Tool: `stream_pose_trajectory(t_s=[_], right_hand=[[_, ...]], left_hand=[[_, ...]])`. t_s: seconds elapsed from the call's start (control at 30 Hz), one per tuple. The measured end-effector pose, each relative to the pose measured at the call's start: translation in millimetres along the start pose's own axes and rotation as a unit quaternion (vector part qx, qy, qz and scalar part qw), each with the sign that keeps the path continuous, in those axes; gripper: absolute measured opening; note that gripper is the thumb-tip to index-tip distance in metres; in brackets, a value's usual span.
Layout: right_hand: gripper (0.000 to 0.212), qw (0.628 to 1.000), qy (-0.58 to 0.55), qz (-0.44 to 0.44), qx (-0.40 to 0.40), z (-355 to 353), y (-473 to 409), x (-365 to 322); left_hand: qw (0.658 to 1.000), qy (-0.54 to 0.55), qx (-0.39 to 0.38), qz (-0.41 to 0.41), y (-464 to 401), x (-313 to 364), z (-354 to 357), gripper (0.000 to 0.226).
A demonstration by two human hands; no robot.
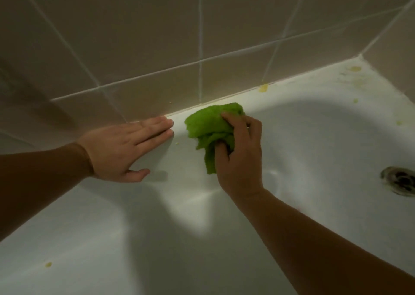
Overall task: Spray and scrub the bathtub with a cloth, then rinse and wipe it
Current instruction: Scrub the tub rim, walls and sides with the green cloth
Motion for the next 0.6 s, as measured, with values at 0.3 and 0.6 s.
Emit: stream_pose_trajectory(t_s=[0.3, 0.6], right_hand=[[0.064, 0.971, -0.022, 0.201, 0.125, 33.9, -36.5, 6.4], [0.044, 0.946, 0.039, 0.246, 0.206, 9.5, -86.6, 39.1]], left_hand=[[1.0, 0.007, 0.01, 0.005, -1.1, 0.5, 1.7, 0.101], [1.0, 0.007, 0.014, 0.003, -5.8, 1.5, 0.3, 0.098]])
Point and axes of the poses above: each hand's wrist, its own y-axis away from the middle knuckle, its own z-axis out of the palm, x = y × z, the point moved 3 cm from there along -y, towards the middle knuckle, and after that the axes turned 5 degrees about -y, right-handed, at the moved point
